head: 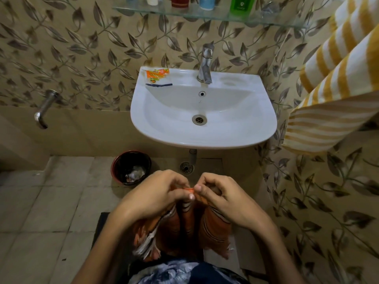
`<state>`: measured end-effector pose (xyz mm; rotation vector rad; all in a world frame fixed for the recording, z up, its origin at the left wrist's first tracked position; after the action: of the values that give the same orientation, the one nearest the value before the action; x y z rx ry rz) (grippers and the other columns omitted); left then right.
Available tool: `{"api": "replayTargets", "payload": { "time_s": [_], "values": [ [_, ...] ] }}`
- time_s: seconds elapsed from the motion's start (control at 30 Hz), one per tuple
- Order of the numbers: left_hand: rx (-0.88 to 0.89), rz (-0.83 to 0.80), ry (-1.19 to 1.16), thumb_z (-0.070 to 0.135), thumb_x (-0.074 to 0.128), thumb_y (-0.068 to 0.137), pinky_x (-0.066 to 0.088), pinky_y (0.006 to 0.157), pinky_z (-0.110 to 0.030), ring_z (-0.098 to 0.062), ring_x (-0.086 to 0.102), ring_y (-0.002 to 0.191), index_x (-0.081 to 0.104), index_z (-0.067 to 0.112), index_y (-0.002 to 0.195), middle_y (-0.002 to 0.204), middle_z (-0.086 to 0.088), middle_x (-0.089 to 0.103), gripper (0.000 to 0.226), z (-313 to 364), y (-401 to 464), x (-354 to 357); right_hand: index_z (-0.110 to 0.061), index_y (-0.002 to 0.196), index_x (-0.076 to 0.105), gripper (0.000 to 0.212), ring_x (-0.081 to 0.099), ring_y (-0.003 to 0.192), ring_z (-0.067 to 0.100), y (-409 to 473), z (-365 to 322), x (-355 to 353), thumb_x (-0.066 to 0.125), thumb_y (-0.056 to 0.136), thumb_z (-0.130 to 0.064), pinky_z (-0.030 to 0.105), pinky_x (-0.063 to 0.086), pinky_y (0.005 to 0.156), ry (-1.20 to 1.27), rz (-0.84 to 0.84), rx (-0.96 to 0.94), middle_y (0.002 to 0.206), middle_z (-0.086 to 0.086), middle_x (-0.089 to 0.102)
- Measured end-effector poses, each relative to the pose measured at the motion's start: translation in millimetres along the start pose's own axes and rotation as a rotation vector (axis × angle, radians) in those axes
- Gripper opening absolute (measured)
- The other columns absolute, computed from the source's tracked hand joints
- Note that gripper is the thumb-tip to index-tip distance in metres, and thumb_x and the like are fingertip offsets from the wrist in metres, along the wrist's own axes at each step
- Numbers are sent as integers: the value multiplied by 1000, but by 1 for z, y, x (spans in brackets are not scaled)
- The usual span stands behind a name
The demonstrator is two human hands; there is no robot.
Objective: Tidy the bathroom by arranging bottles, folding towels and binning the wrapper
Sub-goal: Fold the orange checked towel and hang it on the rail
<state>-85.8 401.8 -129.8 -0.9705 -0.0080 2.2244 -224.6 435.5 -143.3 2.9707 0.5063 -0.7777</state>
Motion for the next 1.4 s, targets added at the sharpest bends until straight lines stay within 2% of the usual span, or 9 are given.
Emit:
{"api": "replayTargets", "payload": {
  "time_s": [0.23, 0.4, 0.5, 0.67, 0.83, 0.93, 1.03, 1.23, 1.4],
  "values": [
    [-173, 159, 50, 34, 65, 83, 50, 76, -32, -6, 64, 79, 72, 25, 76, 77, 7, 71, 14, -27, -8, -28, -32, 73, 55, 30, 52, 66, -5, -12, 22, -8, 46, 87, -57, 20, 37, 64, -34, -88, 120, 70, -21, 57],
    [-136, -126, -53, 35, 68, 81, 43, 98, -29, -4, 53, 110, 57, 42, 113, 121, 16, 57, 35, -21, -3, 4, -33, 77, 53, 26, 55, 72, 0, -9, 18, -4, 46, 91, -54, 32, 44, 67, -144, -91, 76, 74, -16, 58],
    [-30, -128, -29, 34, 65, 83, 47, 87, -41, -15, 62, 91, 63, 30, 88, 94, 2, 68, 7, -6, 2, 16, -30, 80, 56, 29, 59, 75, 4, -3, 11, 4, 46, 90, -54, 38, 49, 70, -140, -62, 46, 78, -10, 63],
    [-87, -1, -15, 35, 64, 83, 46, 70, -36, -16, 61, 74, 58, 26, 64, 74, -4, 65, 22, -11, -3, -2, -31, 80, 61, 27, 56, 70, -6, -2, 23, 5, 52, 88, -55, 20, 41, 66, 7, -73, 90, 73, -21, 62],
    [-259, 208, -65, 32, 61, 86, 49, 80, -39, -20, 63, 81, 57, 22, 67, 79, -3, 67, 22, -33, -9, -17, -33, 74, 56, 37, 53, 69, -1, -12, 43, -10, 45, 84, -66, 36, 45, 68, -31, 26, 157, 69, -19, 58],
    [-274, 125, -129, 28, 62, 86, 50, 87, -45, -19, 64, 88, 59, 26, 90, 93, 0, 67, 5, -30, -6, 1, -31, 73, 51, 35, 47, 65, -1, -8, 36, -4, 44, 87, -62, 32, 40, 64, -34, 30, 104, 67, -17, 52],
    [-192, 4, -162, 26, 64, 83, 48, 91, -38, -13, 61, 98, 55, 37, 110, 106, 7, 65, 31, -18, -3, 24, -27, 76, 51, 34, 46, 64, 3, -1, 25, 11, 45, 88, -59, 36, 39, 61, -14, -13, 45, 67, -11, 49],
    [-172, 71, -160, 23, 58, 86, 40, 65, -33, -10, 54, 67, 55, 24, 67, 64, 6, 55, 19, -17, -2, 26, -27, 82, 59, 26, 53, 68, 0, 1, 22, 15, 55, 85, -53, 30, 43, 64, 106, 6, 56, 73, -12, 59],
    [-279, 179, -410, 9, 57, 86, 40, 70, -33, -15, 53, 68, 60, 17, 73, 67, 1, 58, 15, -29, -1, 22, -24, 83, 62, 14, 57, 66, 13, -4, 28, 7, 66, 87, -37, 41, 46, 60, 157, 84, 86, 73, -3, 61]
  ]
}}
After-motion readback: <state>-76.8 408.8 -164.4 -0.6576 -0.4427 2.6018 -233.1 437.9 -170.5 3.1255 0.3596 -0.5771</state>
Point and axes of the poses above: each hand's wrist, its own y-axis towards the middle knuckle, its own x-axis out of the palm, z = x × y, the point moved 5 cm from there along y, towards the middle knuckle
